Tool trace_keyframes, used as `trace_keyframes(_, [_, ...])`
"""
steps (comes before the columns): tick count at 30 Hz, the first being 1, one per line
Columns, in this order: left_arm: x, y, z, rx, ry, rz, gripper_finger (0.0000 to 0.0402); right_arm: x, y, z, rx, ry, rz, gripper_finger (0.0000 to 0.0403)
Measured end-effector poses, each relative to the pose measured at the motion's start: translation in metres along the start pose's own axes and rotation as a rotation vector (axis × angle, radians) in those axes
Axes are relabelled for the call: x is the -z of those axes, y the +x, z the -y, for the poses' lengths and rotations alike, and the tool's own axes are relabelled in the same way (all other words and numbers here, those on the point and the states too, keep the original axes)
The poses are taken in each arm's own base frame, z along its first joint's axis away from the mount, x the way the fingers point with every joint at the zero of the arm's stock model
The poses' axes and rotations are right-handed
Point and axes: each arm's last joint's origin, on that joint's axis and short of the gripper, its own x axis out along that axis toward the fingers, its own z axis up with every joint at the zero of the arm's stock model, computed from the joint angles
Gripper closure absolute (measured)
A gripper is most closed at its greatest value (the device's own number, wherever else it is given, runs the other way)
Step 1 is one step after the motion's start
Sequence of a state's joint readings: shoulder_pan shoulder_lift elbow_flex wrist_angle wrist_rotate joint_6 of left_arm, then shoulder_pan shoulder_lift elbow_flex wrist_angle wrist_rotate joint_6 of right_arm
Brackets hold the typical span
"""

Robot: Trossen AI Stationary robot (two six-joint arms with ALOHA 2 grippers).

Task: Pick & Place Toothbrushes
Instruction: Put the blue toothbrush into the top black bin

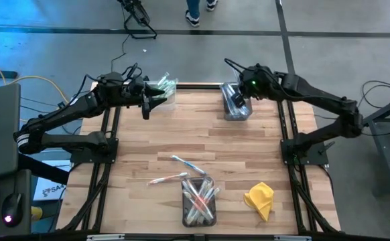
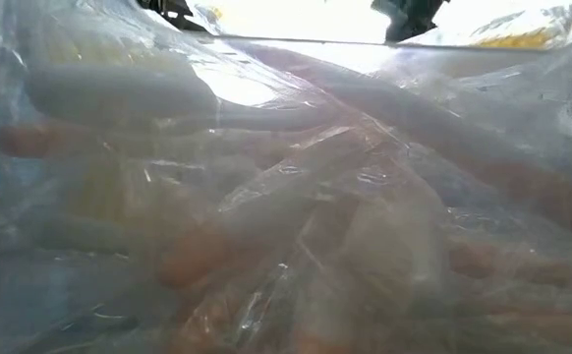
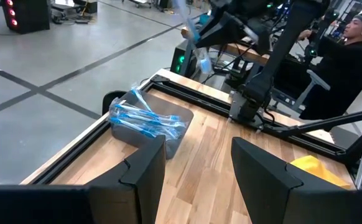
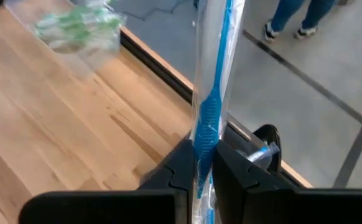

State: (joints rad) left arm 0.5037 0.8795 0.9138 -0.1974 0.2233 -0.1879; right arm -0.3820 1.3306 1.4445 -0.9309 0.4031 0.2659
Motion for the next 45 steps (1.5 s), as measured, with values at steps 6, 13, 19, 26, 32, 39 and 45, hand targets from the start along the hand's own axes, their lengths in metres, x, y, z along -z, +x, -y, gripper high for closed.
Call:
trace_keyframes(6, [0.001, 0.000, 0.000, -0.002, -0.003, -0.013, 0.0222, 0.004, 0.033, 0.005, -0.015, -0.012, -0.093, 0.0373])
trace_keyframes(13, [0.002, 0.000, 0.000, -0.004, -0.005, -0.022, 0.0222, 0.035, 0.083, 0.014, -0.055, 0.011, -0.184, 0.0373])
trace_keyframes(19, [0.002, 0.000, 0.000, -0.004, -0.005, -0.022, 0.0222, 0.056, 0.116, 0.024, -0.113, 0.110, -0.111, 0.0373])
trace_keyframes(26, [0.002, 0.000, -0.001, -0.014, -0.005, -0.020, 0.0222, 0.074, 0.132, 0.030, -0.145, 0.194, -0.102, 0.0373])
trace_keyframes(32, [0.002, 0.000, -0.001, -0.016, -0.005, -0.022, 0.0222, 0.086, 0.139, 0.030, -0.119, 0.199, -0.092, 0.0373])
trace_keyframes(39, [0.002, 0.000, -0.001, -0.036, -0.005, -0.018, 0.0222, 0.100, 0.147, 0.030, -0.099, 0.248, -0.056, 0.0373])
trace_keyframes(45, [0.002, 0.000, -0.001, -0.036, -0.005, -0.018, 0.0222, 0.108, 0.150, 0.030, -0.089, 0.255, -0.061, 0.0372])
